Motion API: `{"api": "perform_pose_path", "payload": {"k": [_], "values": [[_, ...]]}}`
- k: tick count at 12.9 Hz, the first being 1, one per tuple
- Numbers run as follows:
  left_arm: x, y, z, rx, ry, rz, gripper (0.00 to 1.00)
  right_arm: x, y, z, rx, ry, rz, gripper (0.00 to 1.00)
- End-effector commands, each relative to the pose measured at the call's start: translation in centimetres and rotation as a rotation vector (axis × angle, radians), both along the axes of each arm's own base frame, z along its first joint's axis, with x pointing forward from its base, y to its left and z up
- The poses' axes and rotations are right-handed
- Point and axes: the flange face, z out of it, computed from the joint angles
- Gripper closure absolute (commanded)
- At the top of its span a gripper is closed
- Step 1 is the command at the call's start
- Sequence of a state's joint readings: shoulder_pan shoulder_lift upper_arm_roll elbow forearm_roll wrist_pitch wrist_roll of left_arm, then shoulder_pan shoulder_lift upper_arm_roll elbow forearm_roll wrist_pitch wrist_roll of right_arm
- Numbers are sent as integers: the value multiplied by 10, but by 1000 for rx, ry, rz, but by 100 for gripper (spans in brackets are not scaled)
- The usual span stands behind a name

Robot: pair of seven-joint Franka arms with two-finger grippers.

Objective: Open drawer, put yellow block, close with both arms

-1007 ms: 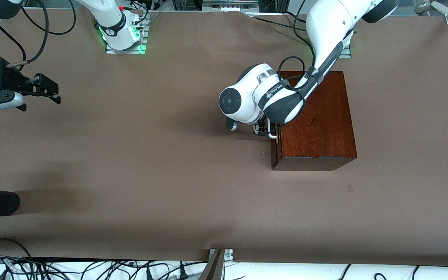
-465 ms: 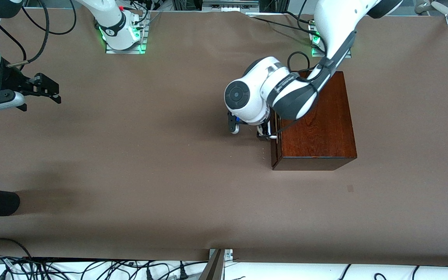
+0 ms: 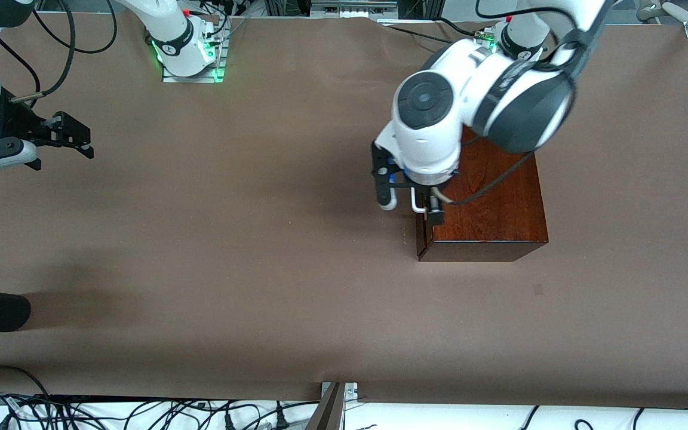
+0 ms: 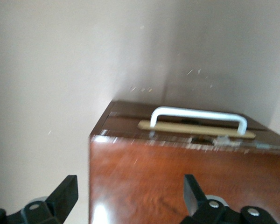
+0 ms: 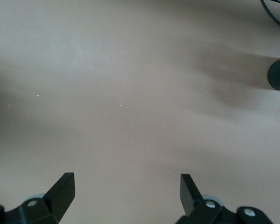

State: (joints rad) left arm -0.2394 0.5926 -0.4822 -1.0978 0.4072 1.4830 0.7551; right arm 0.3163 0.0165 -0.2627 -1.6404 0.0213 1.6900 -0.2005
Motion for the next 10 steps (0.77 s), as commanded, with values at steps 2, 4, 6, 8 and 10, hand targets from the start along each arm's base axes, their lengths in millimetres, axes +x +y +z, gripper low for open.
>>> {"api": "perform_pose_path", "payload": {"k": [2, 4, 6, 8, 10], "values": [[32, 88, 34, -12, -28, 137, 0, -3, 1, 8, -7, 2, -5, 0], [41, 116, 40, -5, -60, 316, 0, -3, 1, 7, -7, 4, -5, 0], [43, 131, 50, -14, -91, 441, 0, -4, 1, 8, -7, 2, -5, 0], [46, 137, 60, -27, -118, 509, 0, -5, 1, 7, -7, 12, -8, 0], [52, 150, 85, -82, -175, 663, 0, -5, 1, 8, -7, 10, -8, 0]]}}
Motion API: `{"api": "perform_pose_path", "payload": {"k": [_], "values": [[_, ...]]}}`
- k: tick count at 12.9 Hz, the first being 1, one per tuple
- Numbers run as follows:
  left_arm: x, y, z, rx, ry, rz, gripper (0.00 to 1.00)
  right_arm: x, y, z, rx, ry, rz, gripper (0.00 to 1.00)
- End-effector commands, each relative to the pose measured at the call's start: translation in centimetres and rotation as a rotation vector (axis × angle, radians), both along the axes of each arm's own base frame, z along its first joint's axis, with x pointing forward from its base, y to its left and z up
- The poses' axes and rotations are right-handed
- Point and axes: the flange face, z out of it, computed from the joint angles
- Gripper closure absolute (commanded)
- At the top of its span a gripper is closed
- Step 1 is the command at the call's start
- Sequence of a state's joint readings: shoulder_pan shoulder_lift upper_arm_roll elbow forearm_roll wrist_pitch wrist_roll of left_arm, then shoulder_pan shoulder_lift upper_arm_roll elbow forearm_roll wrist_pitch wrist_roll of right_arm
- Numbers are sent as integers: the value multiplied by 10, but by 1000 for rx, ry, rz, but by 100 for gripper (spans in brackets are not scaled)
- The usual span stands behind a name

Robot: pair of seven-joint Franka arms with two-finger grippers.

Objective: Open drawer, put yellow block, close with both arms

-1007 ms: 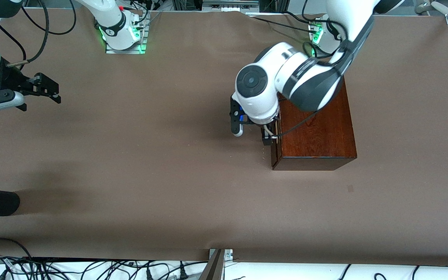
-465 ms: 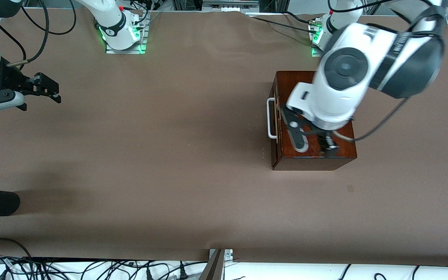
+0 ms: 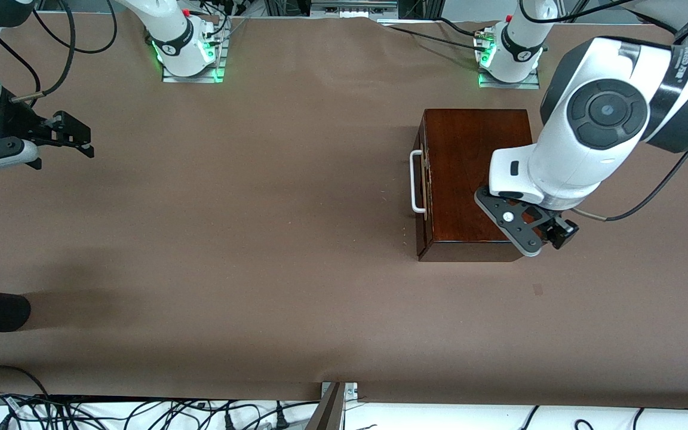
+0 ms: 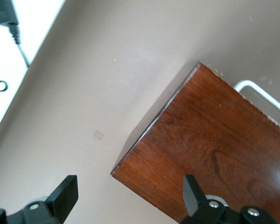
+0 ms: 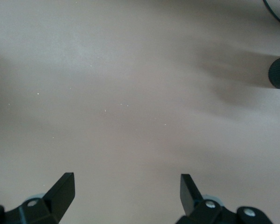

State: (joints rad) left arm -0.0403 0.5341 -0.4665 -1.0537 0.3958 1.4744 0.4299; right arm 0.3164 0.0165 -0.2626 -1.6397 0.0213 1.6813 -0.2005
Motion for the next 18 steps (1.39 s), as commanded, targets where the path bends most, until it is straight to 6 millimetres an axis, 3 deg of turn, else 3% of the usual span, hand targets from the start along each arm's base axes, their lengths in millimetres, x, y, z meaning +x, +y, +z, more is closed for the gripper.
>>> {"api": "perform_pose_path", "payload": {"k": [1, 3, 5, 7, 10, 12, 18], "values": [[0, 26, 42, -73, -80, 210, 0, -4, 1, 8, -7, 2, -8, 0], [-14, 49, 48, -160, -33, 371, 0, -4, 1, 8, -7, 4, -8, 0], [-34, 101, 57, -262, -71, 579, 0, -4, 1, 8, -7, 4, -8, 0], [-64, 132, 59, -279, -83, 646, 0, -4, 1, 8, -7, 4, -8, 0], [-90, 161, 69, -208, -133, 672, 0, -4, 1, 8, -7, 4, -8, 0], [-107, 168, 72, -151, -172, 662, 0, -4, 1, 8, -7, 4, -8, 0], [-117, 176, 60, -147, -151, 728, 0, -4, 1, 8, -8, 4, -8, 0]]}}
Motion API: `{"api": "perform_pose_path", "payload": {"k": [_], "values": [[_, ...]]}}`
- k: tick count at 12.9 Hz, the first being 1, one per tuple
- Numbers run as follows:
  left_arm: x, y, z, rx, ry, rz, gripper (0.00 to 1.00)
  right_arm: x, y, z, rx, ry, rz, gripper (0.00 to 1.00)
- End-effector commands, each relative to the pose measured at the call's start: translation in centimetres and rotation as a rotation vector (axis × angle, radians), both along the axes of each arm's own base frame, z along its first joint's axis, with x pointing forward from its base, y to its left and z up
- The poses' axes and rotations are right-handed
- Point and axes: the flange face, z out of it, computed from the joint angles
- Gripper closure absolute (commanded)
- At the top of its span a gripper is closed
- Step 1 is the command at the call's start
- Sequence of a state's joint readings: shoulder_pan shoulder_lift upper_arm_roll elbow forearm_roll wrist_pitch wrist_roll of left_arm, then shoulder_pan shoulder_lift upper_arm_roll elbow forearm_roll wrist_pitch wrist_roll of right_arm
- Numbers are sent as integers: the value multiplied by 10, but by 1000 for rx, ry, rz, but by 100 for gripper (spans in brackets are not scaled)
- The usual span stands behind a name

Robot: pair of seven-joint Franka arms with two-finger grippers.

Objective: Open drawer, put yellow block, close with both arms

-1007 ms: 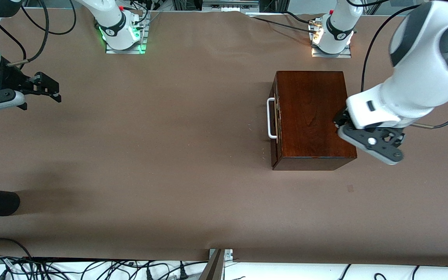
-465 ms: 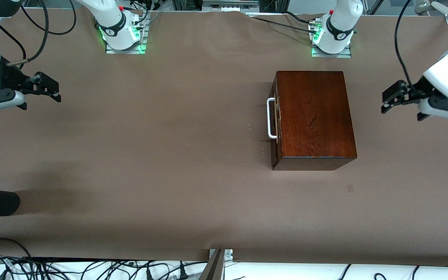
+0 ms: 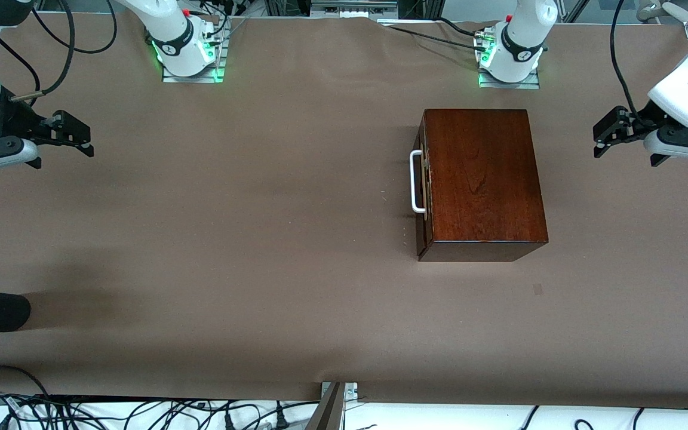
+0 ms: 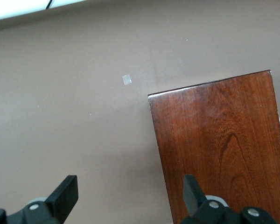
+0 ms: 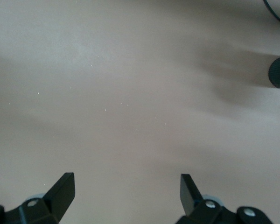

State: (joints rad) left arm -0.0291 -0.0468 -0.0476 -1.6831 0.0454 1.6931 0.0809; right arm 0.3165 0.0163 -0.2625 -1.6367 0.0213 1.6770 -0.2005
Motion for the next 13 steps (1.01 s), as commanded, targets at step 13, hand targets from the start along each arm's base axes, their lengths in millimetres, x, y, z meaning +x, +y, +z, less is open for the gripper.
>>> {"api": "perform_pose_path", "payload": {"k": [13], "values": [[-7, 1, -1, -28, 34, 159, 0, -5, 2, 7, -7, 13, -8, 0]]}}
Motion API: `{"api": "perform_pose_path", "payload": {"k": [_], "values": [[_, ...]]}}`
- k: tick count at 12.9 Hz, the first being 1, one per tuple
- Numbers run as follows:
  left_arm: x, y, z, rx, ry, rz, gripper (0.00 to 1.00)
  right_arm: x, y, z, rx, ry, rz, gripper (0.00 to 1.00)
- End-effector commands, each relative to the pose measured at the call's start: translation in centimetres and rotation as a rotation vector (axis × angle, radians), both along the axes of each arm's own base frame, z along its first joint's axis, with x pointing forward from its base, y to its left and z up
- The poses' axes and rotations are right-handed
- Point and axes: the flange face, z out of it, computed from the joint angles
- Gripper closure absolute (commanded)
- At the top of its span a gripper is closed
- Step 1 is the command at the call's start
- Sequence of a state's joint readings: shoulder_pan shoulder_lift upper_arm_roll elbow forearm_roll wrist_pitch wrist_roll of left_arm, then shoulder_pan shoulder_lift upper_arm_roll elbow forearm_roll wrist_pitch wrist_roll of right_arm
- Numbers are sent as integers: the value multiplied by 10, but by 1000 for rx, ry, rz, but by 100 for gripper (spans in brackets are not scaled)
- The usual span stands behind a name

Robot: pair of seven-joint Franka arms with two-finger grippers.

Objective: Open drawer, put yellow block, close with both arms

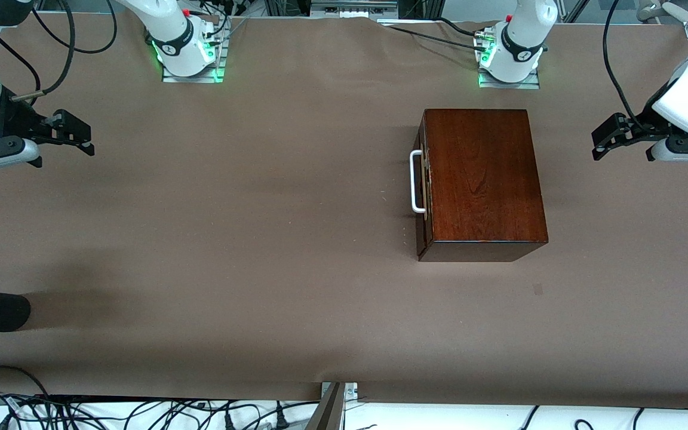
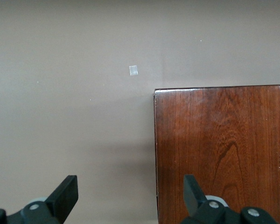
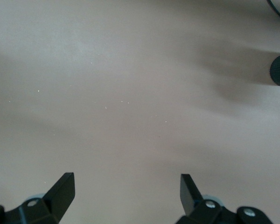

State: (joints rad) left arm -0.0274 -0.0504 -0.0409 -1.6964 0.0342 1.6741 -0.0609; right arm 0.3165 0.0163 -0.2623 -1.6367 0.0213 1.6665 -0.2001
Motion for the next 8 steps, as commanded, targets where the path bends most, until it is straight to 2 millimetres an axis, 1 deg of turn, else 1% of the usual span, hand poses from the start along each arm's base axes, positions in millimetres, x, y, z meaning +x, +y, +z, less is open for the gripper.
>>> {"api": "perform_pose_path", "payload": {"k": [1, 5, 7, 8], "values": [[-4, -5, 5, -13, 9, 3, 0, -4, 2, 8, -7, 3, -9, 0], [-2, -7, 2, -14, 14, -8, 0, -6, 6, 8, -5, 9, -3, 0], [-2, -8, 4, -18, 11, -9, 0, -7, 13, 9, -3, 8, 6, 0], [-2, -8, 4, -19, 13, -7, 0, -7, 13, 10, -4, 7, -23, 0]]}}
